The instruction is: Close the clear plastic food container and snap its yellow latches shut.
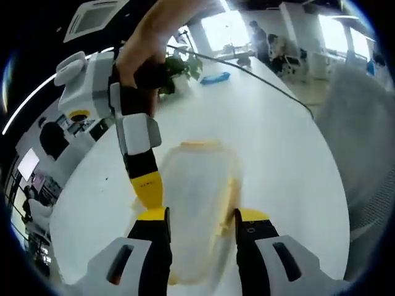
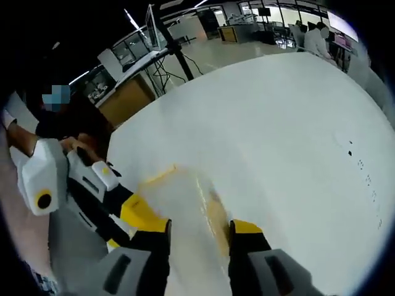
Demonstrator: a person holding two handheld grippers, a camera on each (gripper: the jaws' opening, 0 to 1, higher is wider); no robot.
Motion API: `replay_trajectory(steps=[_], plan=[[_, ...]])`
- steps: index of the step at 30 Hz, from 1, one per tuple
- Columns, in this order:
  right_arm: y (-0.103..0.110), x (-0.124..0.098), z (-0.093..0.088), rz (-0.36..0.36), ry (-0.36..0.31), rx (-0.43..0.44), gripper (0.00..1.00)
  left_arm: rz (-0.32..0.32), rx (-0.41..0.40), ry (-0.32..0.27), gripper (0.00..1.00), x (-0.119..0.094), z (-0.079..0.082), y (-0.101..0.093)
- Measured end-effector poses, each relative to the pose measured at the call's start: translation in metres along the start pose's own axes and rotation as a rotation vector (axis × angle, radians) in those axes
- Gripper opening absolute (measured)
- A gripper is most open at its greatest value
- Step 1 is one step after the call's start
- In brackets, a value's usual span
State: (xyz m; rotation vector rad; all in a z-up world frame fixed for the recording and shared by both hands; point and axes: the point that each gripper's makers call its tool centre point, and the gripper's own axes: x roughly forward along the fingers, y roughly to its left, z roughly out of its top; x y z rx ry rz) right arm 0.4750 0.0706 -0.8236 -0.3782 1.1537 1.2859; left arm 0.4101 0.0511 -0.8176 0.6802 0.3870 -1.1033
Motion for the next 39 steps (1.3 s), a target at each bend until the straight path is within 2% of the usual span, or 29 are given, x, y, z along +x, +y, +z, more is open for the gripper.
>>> replay_trajectory(steps=[5,6,7,9,10,14,16,19,21,23,24,25,27,28,30,32,35,39], plan=[[-0.001,0.001,-0.002,0.060,0.036,0.010,0.33,0.027,0.015,0.008,0.35,0.001,-0.001,0.001],[-0.001,0.002,-0.001,0.071,0.046,0.011,0.33,0.046,0.037,-0.013,0.33,0.001,0.002,0.003],[-0.002,0.002,-0.003,0.082,0.069,0.029,0.32,0.033,0.027,-0.004,0.33,-0.008,-0.002,0.005],[0.002,0.005,0.000,0.132,0.075,-0.011,0.31,0.017,0.004,-0.003,0.33,-0.001,0.000,-0.002],[0.003,0.003,-0.001,0.123,0.094,0.014,0.30,0.017,0.005,-0.006,0.33,0.000,0.001,-0.002],[0.003,0.003,-0.001,0.143,0.100,0.013,0.30,0.016,0.004,-0.005,0.33,0.004,0.000,-0.001],[0.003,0.002,-0.001,0.123,0.088,-0.015,0.31,0.027,0.007,-0.015,0.34,0.005,0.001,0.000],[0.000,0.001,0.003,0.050,-0.007,-0.016,0.35,0.044,0.024,-0.026,0.35,0.007,0.003,0.003],[-0.001,-0.002,0.004,0.028,-0.063,-0.003,0.37,0.046,0.035,-0.027,0.36,0.006,0.005,0.003],[-0.002,-0.004,0.006,-0.014,-0.169,0.017,0.38,0.046,0.062,-0.026,0.37,0.006,0.005,0.002],[-0.004,-0.005,0.004,-0.034,-0.187,0.029,0.38,0.041,0.059,-0.026,0.37,0.006,0.005,0.001],[-0.005,-0.007,0.004,-0.049,-0.210,0.035,0.40,0.035,0.046,-0.029,0.38,0.005,0.006,0.001],[-0.009,-0.013,0.004,-0.111,-0.275,0.051,0.50,0.034,0.011,-0.021,0.40,0.001,0.006,0.001],[-0.012,-0.019,0.006,-0.145,-0.328,0.061,0.54,0.044,-0.004,-0.028,0.41,-0.002,0.007,0.002],[-0.013,-0.028,0.002,-0.188,-0.368,0.086,0.59,0.052,-0.061,-0.053,0.46,-0.008,0.010,0.002],[-0.013,-0.034,-0.003,-0.234,-0.381,0.092,0.62,0.075,-0.119,-0.076,0.53,-0.012,0.012,0.005],[-0.015,-0.040,-0.017,-0.298,-0.418,0.164,0.63,0.132,-0.255,-0.104,0.60,-0.018,0.009,0.018],[-0.014,-0.045,-0.033,-0.347,-0.472,0.251,0.62,0.175,-0.298,-0.089,0.62,-0.024,0.002,0.027]])
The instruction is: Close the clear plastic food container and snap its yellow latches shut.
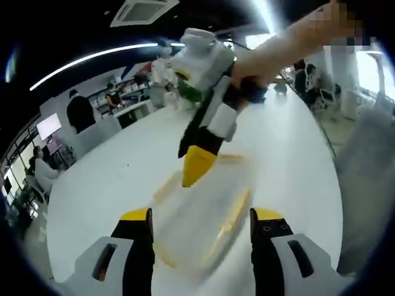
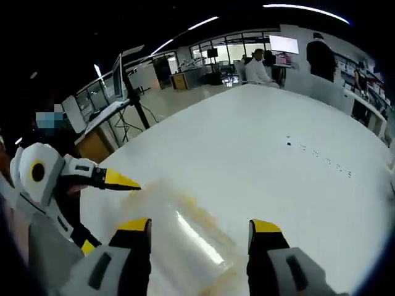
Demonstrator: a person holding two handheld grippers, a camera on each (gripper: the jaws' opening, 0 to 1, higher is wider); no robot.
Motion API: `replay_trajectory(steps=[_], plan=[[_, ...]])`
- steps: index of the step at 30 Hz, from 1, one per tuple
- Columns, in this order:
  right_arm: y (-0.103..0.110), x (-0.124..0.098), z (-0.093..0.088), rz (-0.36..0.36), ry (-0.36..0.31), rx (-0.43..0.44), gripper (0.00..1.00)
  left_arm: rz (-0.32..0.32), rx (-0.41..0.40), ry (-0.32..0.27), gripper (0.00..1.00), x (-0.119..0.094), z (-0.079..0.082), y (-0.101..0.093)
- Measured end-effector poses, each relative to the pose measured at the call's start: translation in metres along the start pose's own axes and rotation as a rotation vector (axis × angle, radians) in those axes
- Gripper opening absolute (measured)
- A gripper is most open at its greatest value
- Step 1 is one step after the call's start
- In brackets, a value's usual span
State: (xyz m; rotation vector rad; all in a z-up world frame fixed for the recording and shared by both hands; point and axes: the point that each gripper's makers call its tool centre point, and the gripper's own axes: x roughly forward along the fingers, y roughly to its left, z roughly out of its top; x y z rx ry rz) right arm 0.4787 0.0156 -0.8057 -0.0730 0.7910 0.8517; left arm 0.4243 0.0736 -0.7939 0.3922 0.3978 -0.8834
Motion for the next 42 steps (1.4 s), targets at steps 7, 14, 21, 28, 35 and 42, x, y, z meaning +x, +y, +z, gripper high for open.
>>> replay_trajectory(steps=[7,14,21,28,35,42], plan=[[-0.001,-0.016,-0.022,-0.063,-0.028,0.100,0.61,0.038,-0.099,0.036,0.64,-0.002,-0.017,0.014],[0.007,-0.015,-0.038,-0.067,-0.028,0.157,0.57,0.013,-0.189,0.066,0.68,0.004,-0.028,0.018],[0.006,-0.009,-0.036,-0.065,-0.034,0.158,0.57,0.008,-0.176,0.090,0.65,0.007,-0.036,0.020],[-0.005,-0.002,-0.026,-0.065,-0.040,0.162,0.57,0.015,-0.187,0.090,0.64,0.015,-0.036,0.029],[-0.012,0.003,-0.018,-0.075,-0.050,0.161,0.58,0.016,-0.167,0.090,0.63,0.020,-0.034,0.040],[-0.015,0.006,-0.014,-0.087,-0.067,0.162,0.58,0.028,-0.158,0.093,0.61,0.020,-0.035,0.044]])
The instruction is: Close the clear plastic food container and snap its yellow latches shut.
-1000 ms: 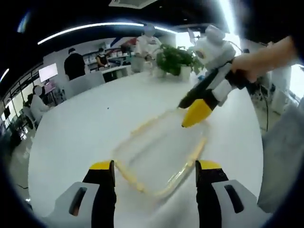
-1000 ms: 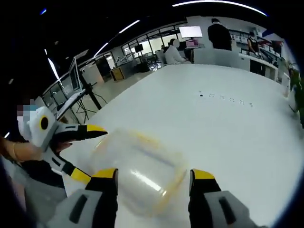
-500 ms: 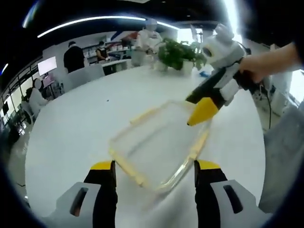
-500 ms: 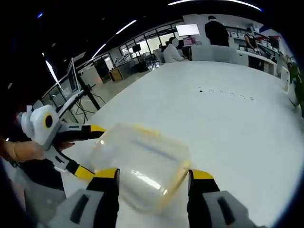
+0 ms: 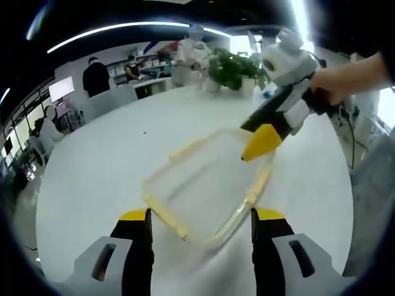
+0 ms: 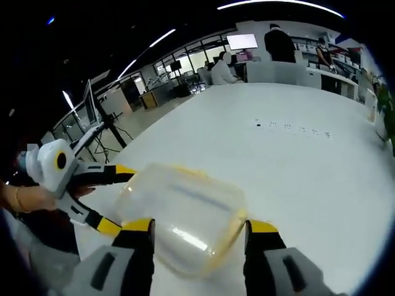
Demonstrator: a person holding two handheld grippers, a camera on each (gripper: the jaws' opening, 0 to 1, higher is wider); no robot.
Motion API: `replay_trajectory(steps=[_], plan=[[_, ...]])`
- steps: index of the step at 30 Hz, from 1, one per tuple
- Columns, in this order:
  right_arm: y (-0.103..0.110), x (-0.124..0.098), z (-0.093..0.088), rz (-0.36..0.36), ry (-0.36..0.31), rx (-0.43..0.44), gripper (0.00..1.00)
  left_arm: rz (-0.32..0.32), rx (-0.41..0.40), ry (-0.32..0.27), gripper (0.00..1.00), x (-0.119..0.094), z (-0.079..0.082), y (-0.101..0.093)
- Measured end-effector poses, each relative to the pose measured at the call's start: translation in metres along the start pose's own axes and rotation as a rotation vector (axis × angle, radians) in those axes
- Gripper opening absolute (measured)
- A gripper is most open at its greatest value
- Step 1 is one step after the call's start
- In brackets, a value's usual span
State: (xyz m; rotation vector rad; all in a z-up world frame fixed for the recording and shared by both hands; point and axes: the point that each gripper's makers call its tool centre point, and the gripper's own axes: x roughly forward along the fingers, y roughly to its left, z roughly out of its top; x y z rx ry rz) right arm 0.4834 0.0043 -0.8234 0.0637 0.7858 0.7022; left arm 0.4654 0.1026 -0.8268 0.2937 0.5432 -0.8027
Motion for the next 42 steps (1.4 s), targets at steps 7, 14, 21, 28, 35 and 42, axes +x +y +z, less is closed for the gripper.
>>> replay_trajectory(steps=[7,14,21,28,35,42], plan=[[0.000,-0.016,0.004,-0.030,-0.068,0.029,0.65,0.020,-0.040,-0.010,0.63,-0.016,0.000,0.008],[0.009,-0.049,-0.015,-0.048,-0.090,0.039,0.67,0.047,-0.045,-0.020,0.65,-0.040,-0.001,0.014],[0.021,-0.078,-0.032,-0.069,-0.103,0.038,0.68,0.080,-0.098,-0.061,0.66,-0.070,0.002,0.013],[0.033,-0.098,-0.034,-0.088,-0.150,0.049,0.68,0.096,-0.131,-0.099,0.67,-0.101,-0.001,-0.002],[0.047,-0.117,-0.045,-0.092,-0.197,0.093,0.69,0.139,-0.206,-0.127,0.71,-0.135,-0.017,-0.008],[0.058,-0.126,-0.058,-0.097,-0.186,0.099,0.70,0.170,-0.260,-0.144,0.75,-0.154,-0.028,-0.008]])
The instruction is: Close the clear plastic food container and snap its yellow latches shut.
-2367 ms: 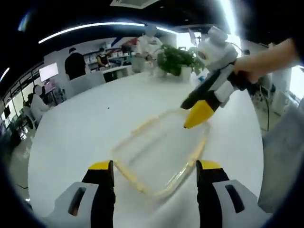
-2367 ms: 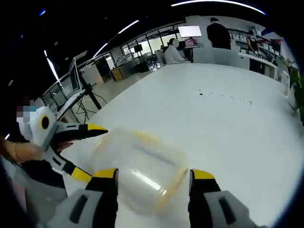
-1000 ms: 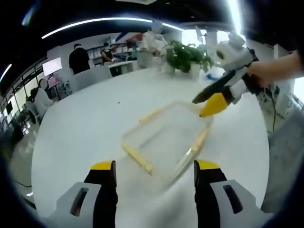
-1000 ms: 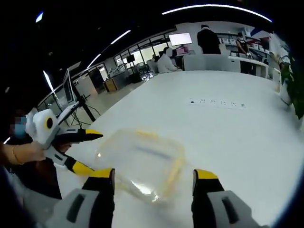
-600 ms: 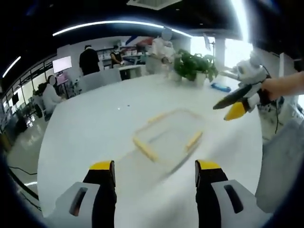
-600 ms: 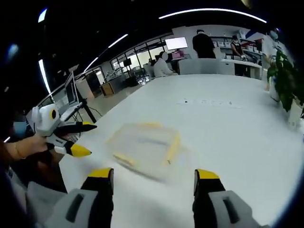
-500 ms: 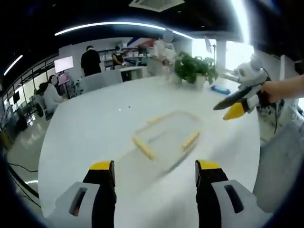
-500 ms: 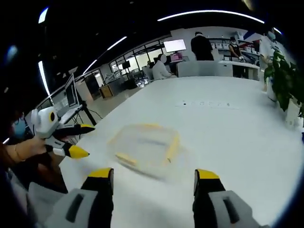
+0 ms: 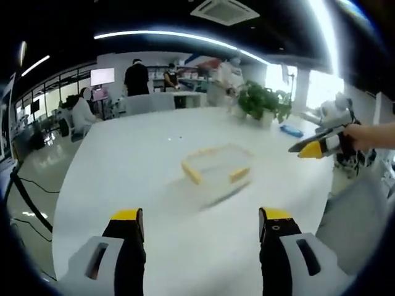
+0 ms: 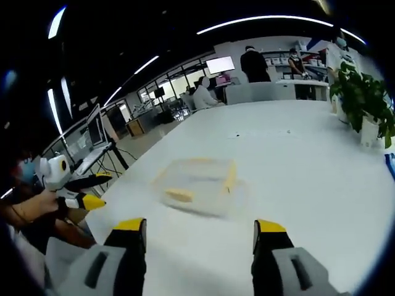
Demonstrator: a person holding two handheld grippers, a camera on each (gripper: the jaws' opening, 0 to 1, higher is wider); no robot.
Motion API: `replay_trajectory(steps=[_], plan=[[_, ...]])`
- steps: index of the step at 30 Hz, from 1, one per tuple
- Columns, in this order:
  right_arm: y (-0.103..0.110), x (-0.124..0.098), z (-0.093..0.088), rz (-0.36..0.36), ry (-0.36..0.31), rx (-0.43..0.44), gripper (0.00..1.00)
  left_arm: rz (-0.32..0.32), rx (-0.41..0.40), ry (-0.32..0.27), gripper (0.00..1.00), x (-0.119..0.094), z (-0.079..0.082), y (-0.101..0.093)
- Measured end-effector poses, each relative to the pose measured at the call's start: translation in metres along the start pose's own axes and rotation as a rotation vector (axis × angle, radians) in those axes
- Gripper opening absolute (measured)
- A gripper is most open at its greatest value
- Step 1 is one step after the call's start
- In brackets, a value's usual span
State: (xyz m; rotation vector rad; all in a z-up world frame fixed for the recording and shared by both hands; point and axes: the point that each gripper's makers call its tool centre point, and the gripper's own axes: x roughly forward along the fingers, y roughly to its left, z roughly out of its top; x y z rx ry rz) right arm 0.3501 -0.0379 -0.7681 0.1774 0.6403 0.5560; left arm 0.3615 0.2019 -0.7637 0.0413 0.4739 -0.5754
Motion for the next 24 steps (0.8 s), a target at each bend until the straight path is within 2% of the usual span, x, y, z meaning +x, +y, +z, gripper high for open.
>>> replay_trajectory(steps=[13,24], plan=[[0.015,-0.009,-0.003,0.007,-0.017,0.003,0.69,-0.002,0.001,-0.023,0.75,-0.010,0.006,-0.009],[0.016,-0.014,-0.006,0.009,-0.034,0.033,0.69,-0.004,0.007,-0.001,0.74,-0.011,-0.001,-0.009]])
